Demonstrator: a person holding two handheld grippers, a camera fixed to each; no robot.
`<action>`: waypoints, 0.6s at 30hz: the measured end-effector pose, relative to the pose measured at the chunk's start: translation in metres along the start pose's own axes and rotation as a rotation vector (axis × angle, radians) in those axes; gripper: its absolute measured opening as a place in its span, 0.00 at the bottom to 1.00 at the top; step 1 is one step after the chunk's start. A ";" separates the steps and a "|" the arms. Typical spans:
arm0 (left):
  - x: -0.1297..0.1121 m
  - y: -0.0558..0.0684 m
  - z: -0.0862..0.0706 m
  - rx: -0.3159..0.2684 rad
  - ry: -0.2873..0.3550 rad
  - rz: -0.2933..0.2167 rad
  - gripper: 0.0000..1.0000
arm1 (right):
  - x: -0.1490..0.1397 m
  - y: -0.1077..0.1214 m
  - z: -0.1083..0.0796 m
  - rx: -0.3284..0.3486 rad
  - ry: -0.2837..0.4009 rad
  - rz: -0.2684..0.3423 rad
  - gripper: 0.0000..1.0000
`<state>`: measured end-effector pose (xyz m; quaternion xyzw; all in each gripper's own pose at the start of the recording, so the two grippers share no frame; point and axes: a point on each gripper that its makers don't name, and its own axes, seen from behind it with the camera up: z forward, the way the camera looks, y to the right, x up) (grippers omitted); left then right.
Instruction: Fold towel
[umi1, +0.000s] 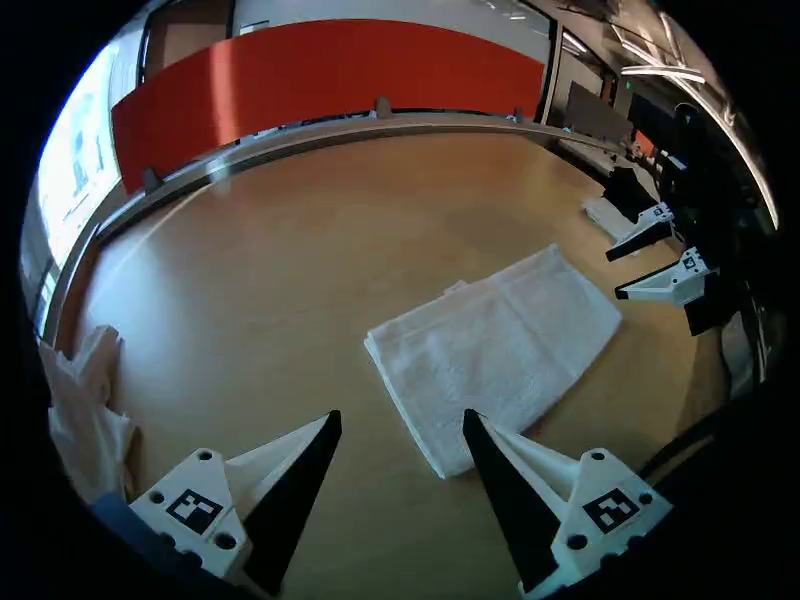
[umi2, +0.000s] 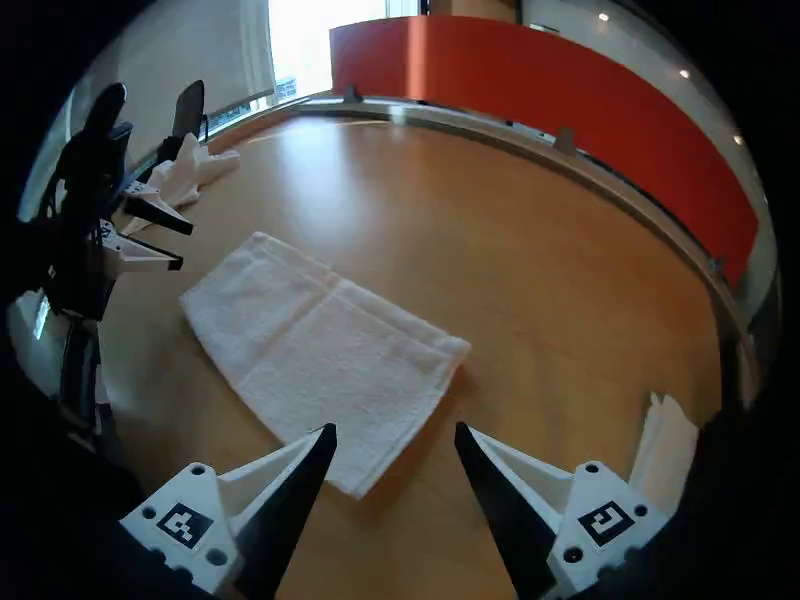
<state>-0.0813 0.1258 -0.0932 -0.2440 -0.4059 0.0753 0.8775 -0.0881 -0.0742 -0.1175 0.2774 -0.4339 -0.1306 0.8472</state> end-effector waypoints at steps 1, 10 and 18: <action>-0.004 0.001 -0.002 0.002 0.000 -0.006 0.90 | -0.003 -0.002 -0.002 0.000 0.000 0.003 0.92; -0.030 0.009 -0.021 0.021 0.002 -0.045 0.90 | -0.024 -0.016 -0.016 0.001 -0.007 0.024 0.92; -0.042 0.009 -0.029 0.042 0.009 -0.074 0.90 | -0.031 -0.020 -0.018 0.002 -0.013 0.028 0.92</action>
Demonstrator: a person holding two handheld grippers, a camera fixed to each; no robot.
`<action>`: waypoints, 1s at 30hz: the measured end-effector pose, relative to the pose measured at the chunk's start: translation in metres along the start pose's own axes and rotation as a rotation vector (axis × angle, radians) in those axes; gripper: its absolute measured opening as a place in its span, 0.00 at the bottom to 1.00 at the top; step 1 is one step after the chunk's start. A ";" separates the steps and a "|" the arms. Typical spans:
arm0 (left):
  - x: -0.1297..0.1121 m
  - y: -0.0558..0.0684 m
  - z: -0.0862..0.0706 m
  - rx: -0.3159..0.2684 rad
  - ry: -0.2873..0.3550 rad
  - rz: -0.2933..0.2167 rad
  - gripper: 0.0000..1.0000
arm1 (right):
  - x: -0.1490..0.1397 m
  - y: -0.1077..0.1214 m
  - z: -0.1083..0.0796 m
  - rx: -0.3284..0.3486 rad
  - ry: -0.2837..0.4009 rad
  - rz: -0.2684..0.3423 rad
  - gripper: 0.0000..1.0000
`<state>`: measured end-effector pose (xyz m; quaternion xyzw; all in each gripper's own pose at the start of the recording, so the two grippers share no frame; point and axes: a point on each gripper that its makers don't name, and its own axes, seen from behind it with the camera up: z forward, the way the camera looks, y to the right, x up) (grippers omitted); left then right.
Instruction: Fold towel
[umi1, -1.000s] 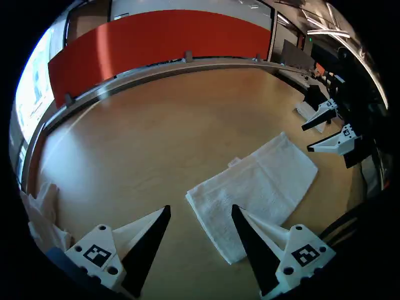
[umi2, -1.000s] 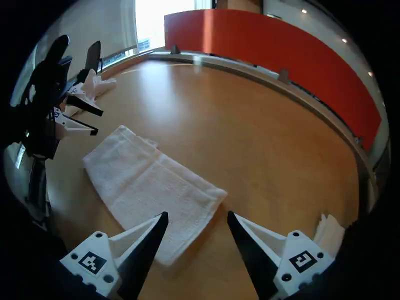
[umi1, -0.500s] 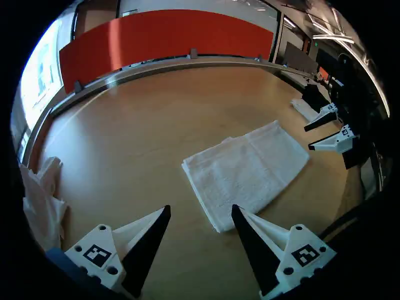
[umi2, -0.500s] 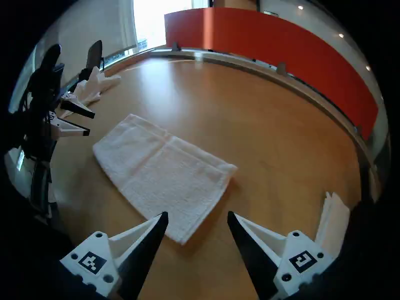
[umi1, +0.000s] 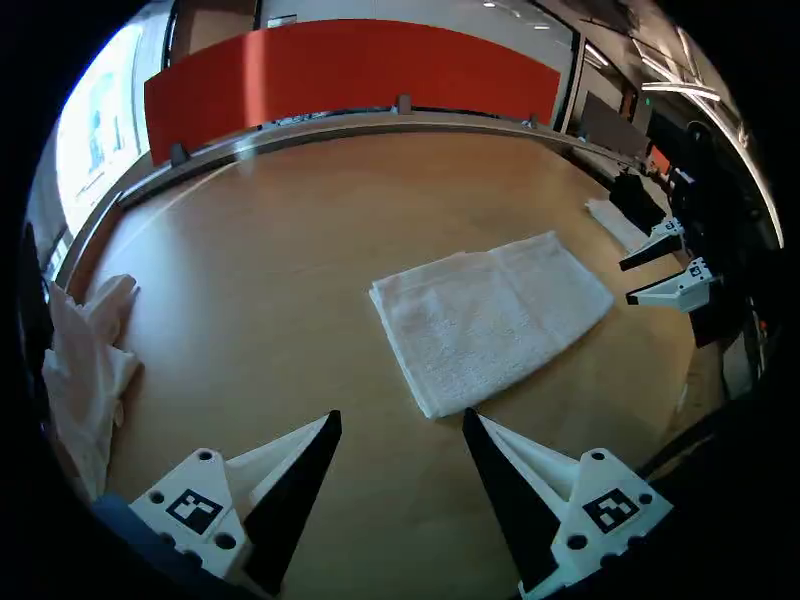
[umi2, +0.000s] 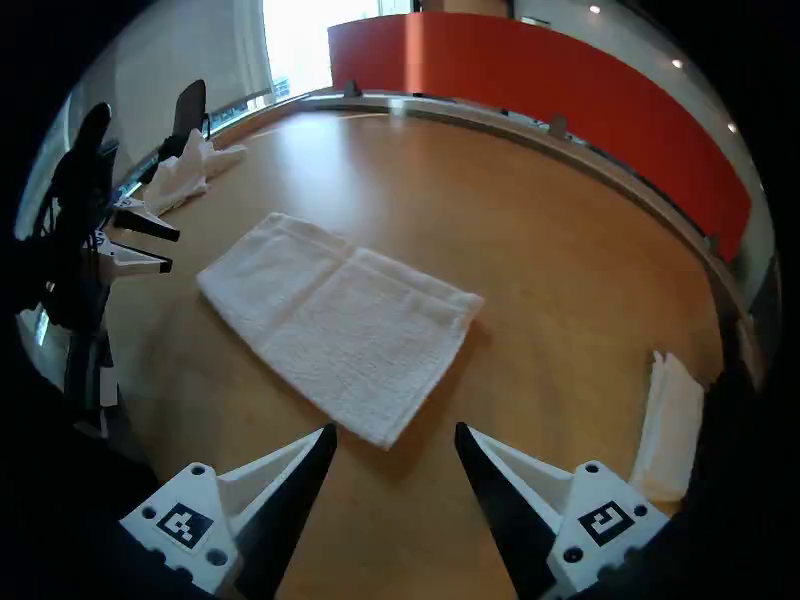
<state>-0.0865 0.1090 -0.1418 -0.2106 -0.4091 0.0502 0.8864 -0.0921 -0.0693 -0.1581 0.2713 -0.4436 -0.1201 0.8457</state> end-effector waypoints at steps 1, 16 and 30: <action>-0.001 -0.001 -0.001 0.005 0.003 -0.005 0.90 | 0.000 0.000 0.000 0.001 -0.001 -0.001 0.92; -0.026 -0.007 -0.027 0.090 0.042 -0.040 0.90 | -0.005 -0.003 0.006 0.035 -0.028 -0.059 0.92; -0.068 -0.008 -0.052 0.154 0.049 -0.113 0.90 | -0.010 -0.003 0.014 0.065 -0.052 -0.100 0.83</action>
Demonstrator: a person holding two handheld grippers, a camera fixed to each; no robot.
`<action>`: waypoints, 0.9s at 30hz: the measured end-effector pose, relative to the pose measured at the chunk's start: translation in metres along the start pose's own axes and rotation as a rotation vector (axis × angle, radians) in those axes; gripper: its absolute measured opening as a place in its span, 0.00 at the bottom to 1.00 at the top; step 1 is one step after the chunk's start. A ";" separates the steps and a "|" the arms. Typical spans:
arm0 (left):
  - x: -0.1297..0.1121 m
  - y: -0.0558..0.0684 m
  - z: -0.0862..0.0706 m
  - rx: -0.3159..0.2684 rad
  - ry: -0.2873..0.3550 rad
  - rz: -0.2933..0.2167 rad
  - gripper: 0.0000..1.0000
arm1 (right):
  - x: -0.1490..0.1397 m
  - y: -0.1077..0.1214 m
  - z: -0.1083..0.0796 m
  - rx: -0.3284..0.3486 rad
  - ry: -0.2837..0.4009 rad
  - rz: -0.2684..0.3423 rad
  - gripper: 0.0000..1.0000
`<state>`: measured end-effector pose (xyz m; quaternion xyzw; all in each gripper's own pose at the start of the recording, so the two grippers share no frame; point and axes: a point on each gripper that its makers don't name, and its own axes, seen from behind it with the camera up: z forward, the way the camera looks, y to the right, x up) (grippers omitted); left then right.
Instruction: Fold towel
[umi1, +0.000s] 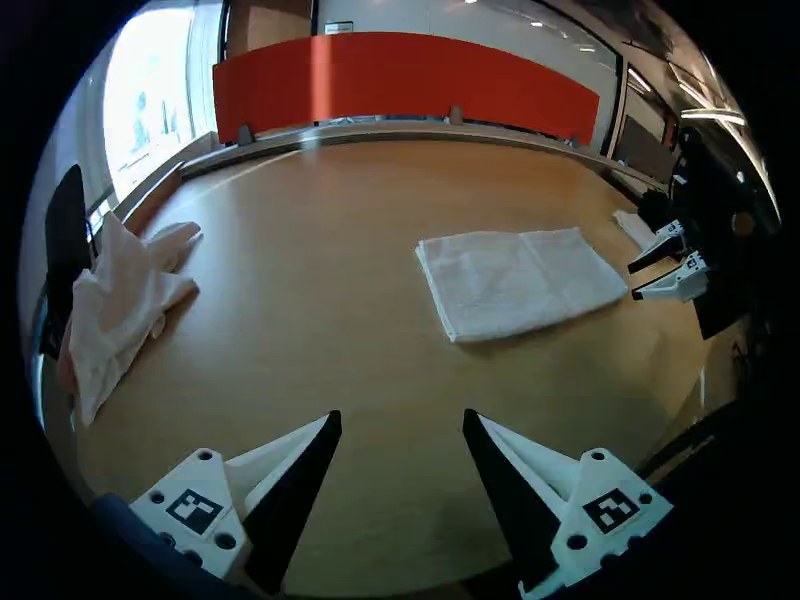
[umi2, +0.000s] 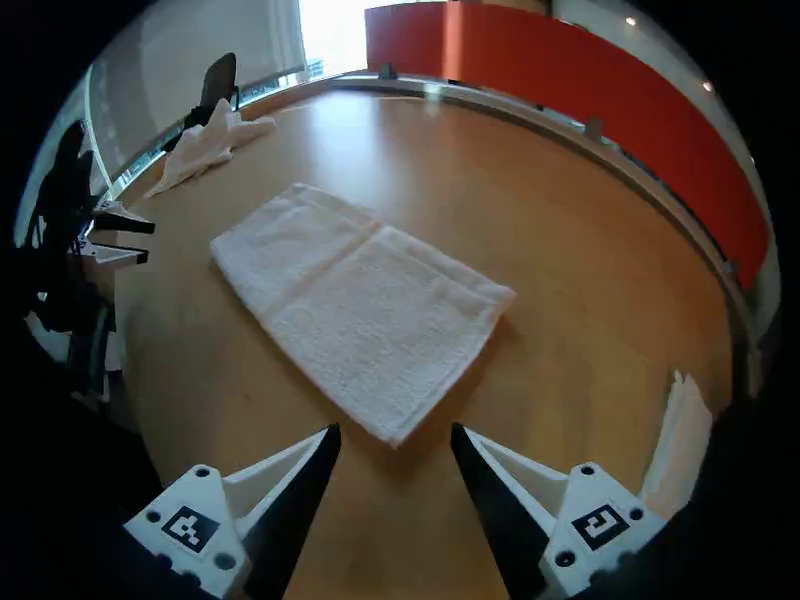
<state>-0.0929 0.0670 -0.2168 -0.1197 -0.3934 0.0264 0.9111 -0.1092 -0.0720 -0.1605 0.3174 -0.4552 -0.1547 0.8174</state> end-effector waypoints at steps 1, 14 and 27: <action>-0.004 0.000 -0.002 0.005 -0.002 -0.003 0.90 | -0.001 0.000 0.001 0.001 -0.003 -0.004 0.80; -0.027 0.000 -0.014 0.025 -0.010 -0.030 0.90 | -0.006 0.000 0.008 0.030 -0.030 -0.037 0.51; -0.024 -0.001 -0.015 0.019 0.002 -0.023 0.90 | -0.009 0.000 0.011 0.044 -0.048 -0.062 0.23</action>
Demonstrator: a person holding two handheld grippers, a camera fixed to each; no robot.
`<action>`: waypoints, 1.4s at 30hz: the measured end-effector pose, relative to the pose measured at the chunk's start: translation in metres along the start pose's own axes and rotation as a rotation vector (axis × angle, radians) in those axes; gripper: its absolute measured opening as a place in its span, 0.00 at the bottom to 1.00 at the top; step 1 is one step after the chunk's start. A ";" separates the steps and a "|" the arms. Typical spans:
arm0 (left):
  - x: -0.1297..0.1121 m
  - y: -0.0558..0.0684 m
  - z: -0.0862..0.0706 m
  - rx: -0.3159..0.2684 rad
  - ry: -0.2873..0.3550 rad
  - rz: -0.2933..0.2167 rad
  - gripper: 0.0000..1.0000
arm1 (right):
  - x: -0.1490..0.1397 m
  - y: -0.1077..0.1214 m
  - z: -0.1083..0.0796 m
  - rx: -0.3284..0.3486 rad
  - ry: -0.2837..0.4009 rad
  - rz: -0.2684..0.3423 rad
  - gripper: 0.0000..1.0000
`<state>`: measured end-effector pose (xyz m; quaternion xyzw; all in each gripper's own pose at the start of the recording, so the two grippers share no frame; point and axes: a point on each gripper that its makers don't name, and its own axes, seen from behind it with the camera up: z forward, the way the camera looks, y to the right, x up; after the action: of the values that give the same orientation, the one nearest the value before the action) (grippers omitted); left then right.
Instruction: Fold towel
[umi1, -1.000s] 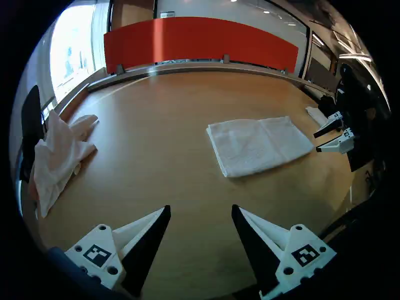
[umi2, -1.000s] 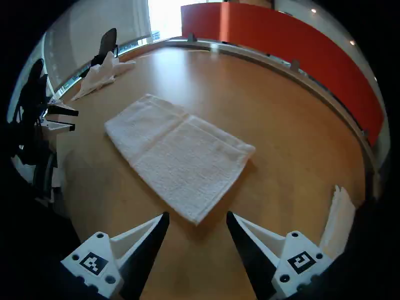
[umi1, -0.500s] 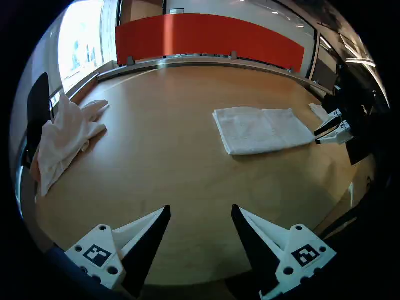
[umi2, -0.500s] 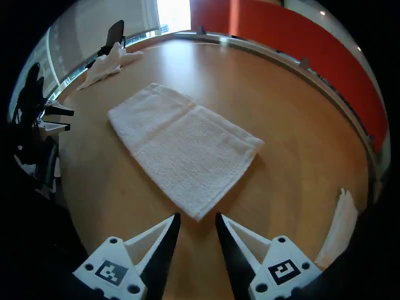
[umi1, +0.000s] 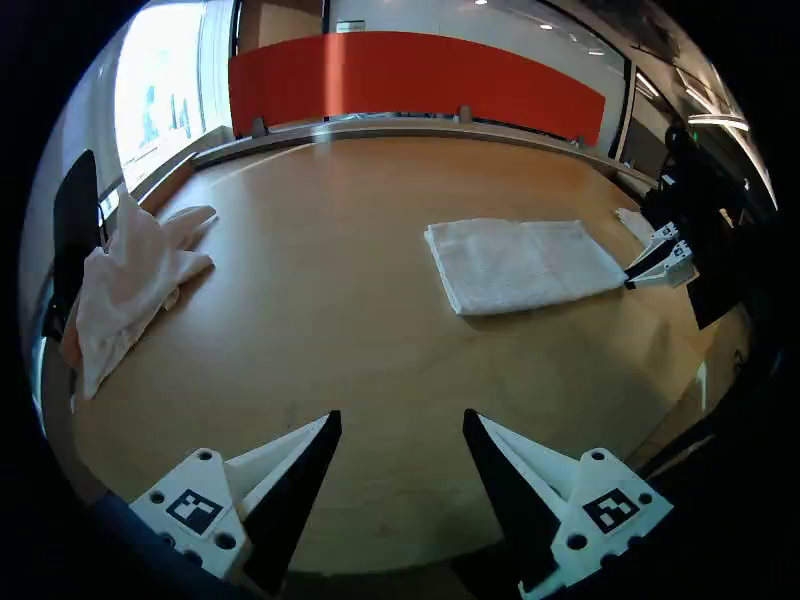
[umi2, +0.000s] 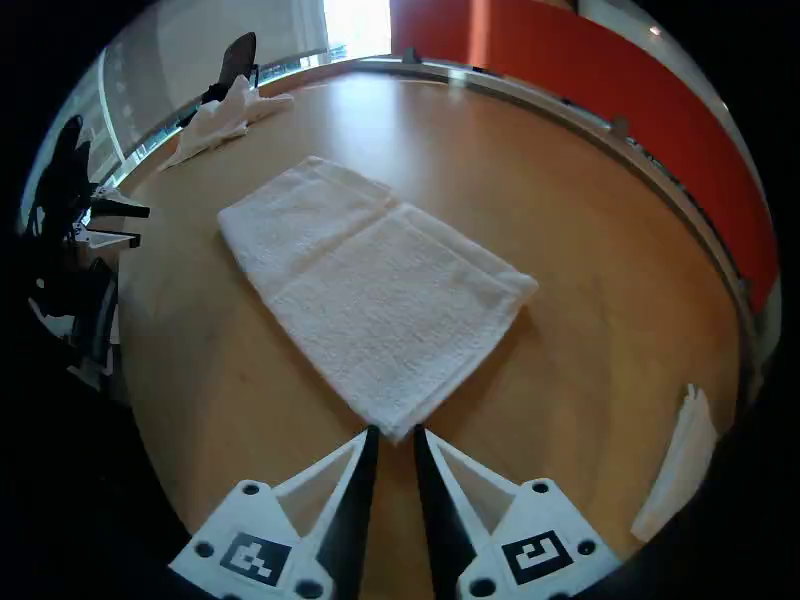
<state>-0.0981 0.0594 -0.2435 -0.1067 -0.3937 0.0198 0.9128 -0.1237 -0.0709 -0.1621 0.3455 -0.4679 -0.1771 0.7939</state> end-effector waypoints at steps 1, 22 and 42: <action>0.000 0.000 0.000 0.000 0.000 0.001 0.90 | 0.001 0.000 0.000 0.000 0.002 0.000 0.18; 0.001 0.001 -0.005 -0.006 0.009 -0.005 0.90 | 0.071 0.011 -0.042 -0.062 0.148 -0.022 0.05; -0.001 0.002 -0.008 -0.006 0.010 -0.016 0.90 | 0.135 0.004 -0.071 -0.067 0.229 -0.139 0.05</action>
<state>-0.0927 0.0594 -0.2497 -0.1063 -0.3898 0.0109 0.9147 0.0051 -0.1220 -0.0988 0.3683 -0.3430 -0.2064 0.8391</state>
